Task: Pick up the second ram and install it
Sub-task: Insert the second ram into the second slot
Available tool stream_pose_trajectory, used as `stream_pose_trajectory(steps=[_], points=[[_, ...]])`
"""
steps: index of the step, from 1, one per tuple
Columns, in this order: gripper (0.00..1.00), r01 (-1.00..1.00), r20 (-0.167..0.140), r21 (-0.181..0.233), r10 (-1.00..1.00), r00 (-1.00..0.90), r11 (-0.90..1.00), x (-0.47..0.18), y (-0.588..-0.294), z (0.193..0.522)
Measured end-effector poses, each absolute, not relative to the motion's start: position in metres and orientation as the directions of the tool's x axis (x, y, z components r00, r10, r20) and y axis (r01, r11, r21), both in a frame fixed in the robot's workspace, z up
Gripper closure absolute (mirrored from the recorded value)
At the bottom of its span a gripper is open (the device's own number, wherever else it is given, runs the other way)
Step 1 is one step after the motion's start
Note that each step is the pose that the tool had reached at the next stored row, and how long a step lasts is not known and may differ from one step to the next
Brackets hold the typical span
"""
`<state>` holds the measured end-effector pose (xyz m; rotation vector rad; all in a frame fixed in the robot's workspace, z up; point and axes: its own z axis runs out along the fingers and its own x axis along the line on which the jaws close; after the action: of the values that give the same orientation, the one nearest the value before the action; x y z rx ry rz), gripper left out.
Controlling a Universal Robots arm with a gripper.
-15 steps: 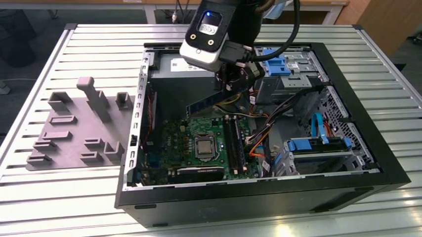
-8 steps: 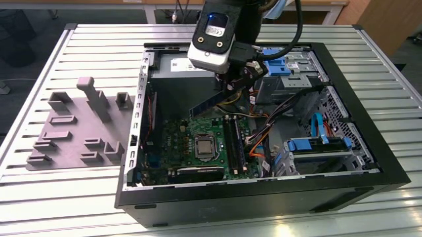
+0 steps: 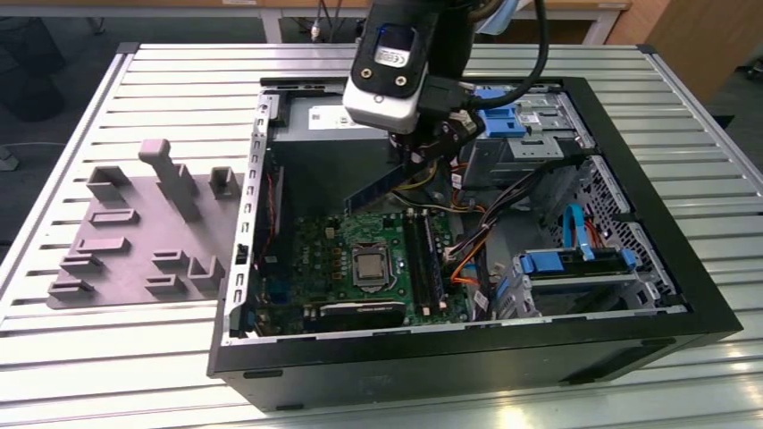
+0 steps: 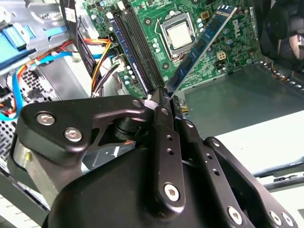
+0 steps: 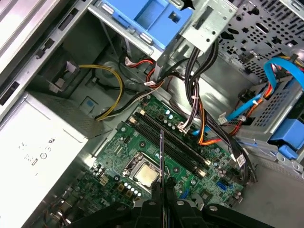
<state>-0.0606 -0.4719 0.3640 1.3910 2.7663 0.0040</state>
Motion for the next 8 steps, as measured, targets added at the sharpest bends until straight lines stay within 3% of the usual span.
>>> stream_pose_trajectory(steps=[8], points=[[0.86,0.788,-0.039,0.023,0.788,-0.614,0.615,-0.0605,-0.4719,0.3640]])
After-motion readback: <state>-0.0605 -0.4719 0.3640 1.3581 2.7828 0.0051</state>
